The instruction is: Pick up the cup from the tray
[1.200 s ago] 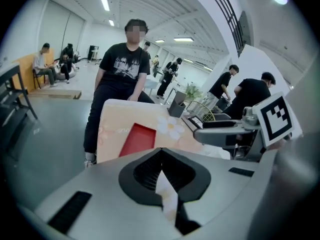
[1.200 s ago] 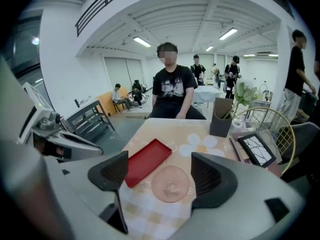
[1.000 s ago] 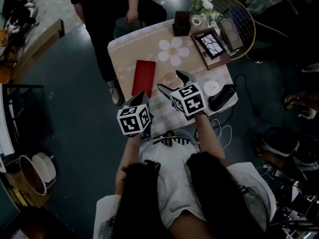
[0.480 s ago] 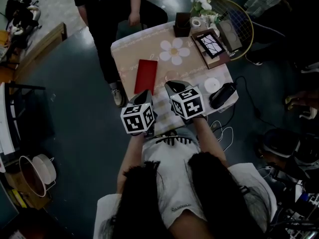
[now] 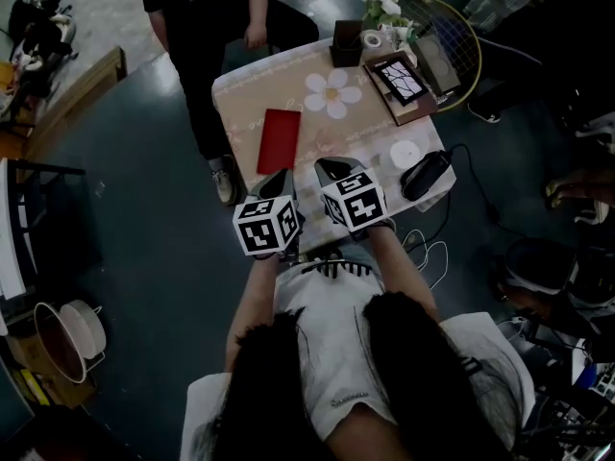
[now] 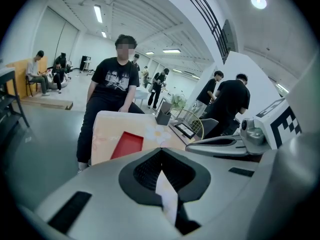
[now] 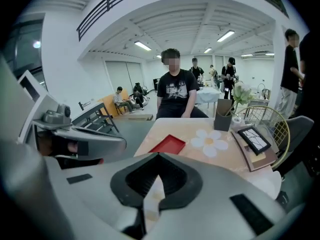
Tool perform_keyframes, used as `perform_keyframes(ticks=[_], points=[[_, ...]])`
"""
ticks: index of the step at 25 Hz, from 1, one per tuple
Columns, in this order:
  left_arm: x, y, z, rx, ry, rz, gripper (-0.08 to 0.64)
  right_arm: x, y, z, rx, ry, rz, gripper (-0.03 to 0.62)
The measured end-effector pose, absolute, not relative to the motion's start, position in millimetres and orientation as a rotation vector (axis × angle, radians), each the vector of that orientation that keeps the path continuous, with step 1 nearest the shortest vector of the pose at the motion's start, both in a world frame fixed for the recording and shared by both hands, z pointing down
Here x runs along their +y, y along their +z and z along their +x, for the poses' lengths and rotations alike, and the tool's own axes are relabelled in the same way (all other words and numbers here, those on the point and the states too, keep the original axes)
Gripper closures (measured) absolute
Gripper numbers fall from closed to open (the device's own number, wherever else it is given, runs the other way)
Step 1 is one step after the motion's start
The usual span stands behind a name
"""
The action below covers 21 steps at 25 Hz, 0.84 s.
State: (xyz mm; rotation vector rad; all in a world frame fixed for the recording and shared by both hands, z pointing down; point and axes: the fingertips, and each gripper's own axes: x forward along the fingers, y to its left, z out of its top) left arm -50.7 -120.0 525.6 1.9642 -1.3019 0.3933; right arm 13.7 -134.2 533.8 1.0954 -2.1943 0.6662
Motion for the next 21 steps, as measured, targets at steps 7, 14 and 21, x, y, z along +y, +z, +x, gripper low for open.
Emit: perform_keyframes(ticks=[7,14,21], points=[[-101,532,-46,-1.286,0.402,1.972,0.557,-117,539,15,-2.181,0.661,1.087,0.584],[-89,538,-40,-1.267,0.413,1.973,0.556,-104,545,17,-2.164,0.659,1.099,0.584],[-81,536,-38,-1.253,0.401,1.974,0.556,-93,544,17,-2.146,0.621,1.101,0.584]])
